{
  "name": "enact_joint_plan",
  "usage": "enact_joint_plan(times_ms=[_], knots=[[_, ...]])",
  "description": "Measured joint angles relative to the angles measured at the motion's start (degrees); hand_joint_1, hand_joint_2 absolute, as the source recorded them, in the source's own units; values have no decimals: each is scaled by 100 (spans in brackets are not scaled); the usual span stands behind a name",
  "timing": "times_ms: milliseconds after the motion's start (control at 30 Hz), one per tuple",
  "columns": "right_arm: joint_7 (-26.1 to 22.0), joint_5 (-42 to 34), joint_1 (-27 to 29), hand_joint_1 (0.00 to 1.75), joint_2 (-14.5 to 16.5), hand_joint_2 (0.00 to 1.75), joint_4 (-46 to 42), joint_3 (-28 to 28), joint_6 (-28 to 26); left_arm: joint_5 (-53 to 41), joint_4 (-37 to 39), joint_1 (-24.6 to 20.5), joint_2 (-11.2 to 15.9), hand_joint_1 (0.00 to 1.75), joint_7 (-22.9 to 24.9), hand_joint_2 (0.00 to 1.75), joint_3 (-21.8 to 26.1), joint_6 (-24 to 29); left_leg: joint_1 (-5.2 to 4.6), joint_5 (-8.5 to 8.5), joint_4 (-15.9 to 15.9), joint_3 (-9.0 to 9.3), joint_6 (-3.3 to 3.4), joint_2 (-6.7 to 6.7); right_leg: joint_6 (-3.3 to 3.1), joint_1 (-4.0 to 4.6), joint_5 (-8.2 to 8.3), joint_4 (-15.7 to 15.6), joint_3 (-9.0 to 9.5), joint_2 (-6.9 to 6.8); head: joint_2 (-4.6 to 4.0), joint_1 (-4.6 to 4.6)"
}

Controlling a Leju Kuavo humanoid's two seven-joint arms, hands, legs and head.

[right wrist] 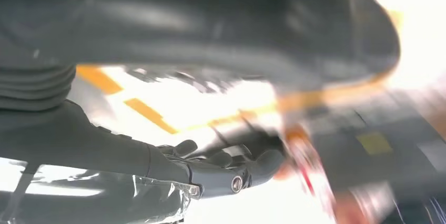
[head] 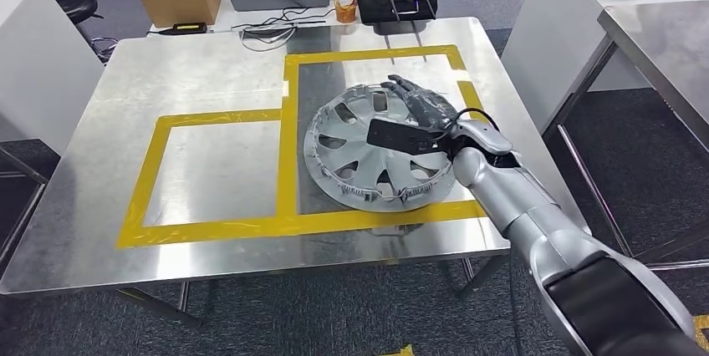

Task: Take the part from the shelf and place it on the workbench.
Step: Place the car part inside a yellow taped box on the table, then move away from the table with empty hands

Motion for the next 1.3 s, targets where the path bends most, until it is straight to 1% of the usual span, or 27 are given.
enact_joint_plan(times_ms=[33, 133, 200, 233, 300, 333, 367, 400, 467, 500, 533, 600, 667, 700, 767, 800, 833, 867, 900, 933, 1000, 1033, 1067, 1167, 1200, 1233, 1300], knots=[[-141, -76, 328, 0, -13, 0, -613, -414, -21, 27, -63, 25, -32, 0, 1, 0, -22, -1, -13, 44, -204, 103, 22, -10, 27, 13, -9, 0, -5, -17, 0, 1], [-742, -194, 1435, 0, 48, 0, -2667, -1737, 158, 104, -194, 154, -108, 0, 3, 0, -121, 47, -45, 40, -291, 124, 137, -65, 130, 9, -25, -11, -25, -77, 0, 13], [-998, -199, 1960, 0, 156, 0, -3875, -2540, 337, 136, -263, 214, -155, 0, 7, 0, -178, 69, -44, 75, -350, 139, 234, -86, 150, -6, -163, 192, -124, -84, 0, 20], [-1094, -202, 2144, 0, 204, 0, -4345, -2857, 378, 142, -292, 229, -172, 0, 8, 0, -205, 75, -43, 88, -376, 149, 275, -88, 129, -8, -306, 471, -254, -77, 0, 28], [-1428, -356, 2463, 0, 290, 0, -5082, -3345, 251, 160, -325, 242, -193, 0, 8, 0, -241, 81, -72, 85, -380, 149, 322, -90, 81, 2, -632, 1276, -625, -56, 0, 39], [-1655, -544, 2645, 0, 340, 0, -5445, -3547, 142, 193, -337, 247, -202, 0, 10, 0, -249, 84, -86, 82, -379, 151, 330, -89, 83, 7, -728, 1586, -772, -50, 0, 40], [-1874, -797, 2844, 0, 387, 0, -5828, -3733, 50, 245, -348, 251, -213, 0, 16, 0, -251, 86, -98, 78, -379, 155, 336, -89, 103, 9, -742, 1705, -825, -48, 0, 40], [-2055, -1069, 3053, 0, 428, 0, -6218, -3903, -9, 315, -363, 256, -221, 0, 30, 0, -249, 89, -109, 76, -377, 163, 339, -90, 137, 10, -669, 1584, -761, -49, 0, 40], [-2287, -1520, 3477, 0, 490, 0, -6925, -4204, -8, 511, -399, 275, -235, 0, 119, 0, -241, 115, -124, 72, -367, 180, 337, -92, 180, 21, -388, 778, -337, -56, 0, 43], [-2379, -1659, 3704, 0, 508, 0, -7209, -4341, 10, 638, -417, 294, -239, 0, 198, 0, -236, 149, -140, 64, -349, 181, 325, -92, 168, 33, -255, 383, -126, -57, 0, 43], [-2482, -1746, 3964, 0, 535, 0, -7466, -4490, 34, 865, -443, 336, -242, 0, 337, 0, -250, 226, -150, 55, -335, 179, 309, -89, 143, 48, -166, 111, 20, -55, 0, 41], [-2629, -1795, 4490, 0, 604, 0, -7821, -4769, 59, 1690, -529, 549, -252, 0, 816, 0, -418, 560, -155, 43, -316, 176, 260, -76, 80, 79, -94, -24, 95, -32, 0, 38], [-2677, -1797, 4979, 0, 701, 0, -8036, -5029, 73, 3096, -768, 1029, -273, 0, 1603, 0, -957, 1227, -127, -15, -276, 172, 196, -48, 22, 64, -60, -45, 89, -7, 0, 37], [-2678, -1797, 5210, 0, 751, 0, -8107, -5149, 79, 3842, -938, 1342, -284, 0, 1975, 0, -1366, 1586, -115, -142, -156, 136, 156, -35, -9, 49, -41, -57, 85, -1, 0, 27], [-2676, -1802, 5588, 0, 838, 0, -8180, -5349, 86, 4755, -1257, 1848, -284, 0, 2361, 0, -2174, 1984, -90, -594, 417, -61, 78, -18, -50, 27, -8, -66, 56, -23, 0, 10], [-2674, -1804, 5735, 0, 874, 0, -8195, -5430, 86, 4910, -1369, 2014, -277, 0, 2433, 0, -2502, 2051, -75, -844, 808, -192, 47, -14, -62, 25, 12, -65, 29, -45, 0, 2], [-2667, -1800, 5840, 0, 908, 0, -8201, -5491, 86, 4914, -1456, 2117, -275, 0, 2468, 0, -2762, 2065, -57, -1020, 1133, -285, 24, -10, -66, 24, 37, -64, -7, -66, 0, 4], [-2637, -1784, 5920, 0, 937, 0, -8207, -5540, 88, 4844, -1524, 2197, -284, 0, 2491, 0, -2981, 2073, -38, -1098, 1288, -283, 10, -6, -63, 24, 70, -63, -48, -78, 0, 2], [-2575, -1757, 5986, 0, 962, 0, -8212, -5578, 100, 4780, -1575, 2263, -293, 0, 2499, 0, -3143, 2073, -21, -1067, 1196, -152, 7, -4, -56, 24, 107, -62, -88, -80, 0, 2], [-2485, -1721, 6054, 0, 987, 0, -8217, -5618, 132, 4729, -1625, 2312, -301, 0, 2493, 0, -3276, 2067, -10, -959, 888, 97, 10, -3, -44, 24, 146, -61, -126, -77, 0, 2], [-2290, -1603, 6209, 0, 1053, 0, -8213, -5720, 278, 4633, -1716, 2358, -303, 0, 2461, 0, -3427, 2022, -17, -730, 4, 721, 40, -7, -1, 34, 224, -59, -169, -67, 0, 5], [-2233, -1532, 6288, 0, 1103, 0, -8196, -5780, 369, 4588, -1753, 2364, -302, 0, 2436, 0, -3465, 1986, -34, -662, -298, 910, 69, -11, 29, 41, 258, -60, -179, -64, 0, 14], [-2203, -1459, 6359, 0, 1163, 0, -8166, -5839, 467, 4546, -1778, 2368, -302, 0, 2415, 0, -3488, 1946, -56, -633, -453, 998, 103, -15, 63, 43, 288, -61, -182, -63, 0, 23], [-2124, -1236, 6544, 0, 1377, 0, -7971, -6030, 829, 4473, -1812, 2401, -307, 0, 2385, 0, -3506, 1888, -97, -504, -492, 926, 229, -2, 161, 11, 368, -82, -211, -59, 0, 39], [-2089, -1106, 6598, 0, 1447, 0, -7858, -6109, 986, 4483, -1827, 2419, -309, 0, 2388, 0, -3515, 1903, -94, -432, -510, 875, 278, 9, 163, 4, 291, -23, -255, -54, 0, 43], [-2061, -910, 6646, 0, 1512, 0, -7702, -6200, 1150, 4523, -1851, 2445, -310, 0, 2409, 0, -3533, 1936, -85, -351, -529, 808, 321, 24, 141, 0, 115, 142, -327, -50, 0, 49], [-2032, -363, 6727, 0, 1637, 0, -7279, -6414, 1450, 4664, -1918, 2531, -312, 0, 2507, 0, -3601, 2034, -91, -227, -533, 653, 372, 42, 65, -4, -434, 803, -506, -46, 0, 64]])
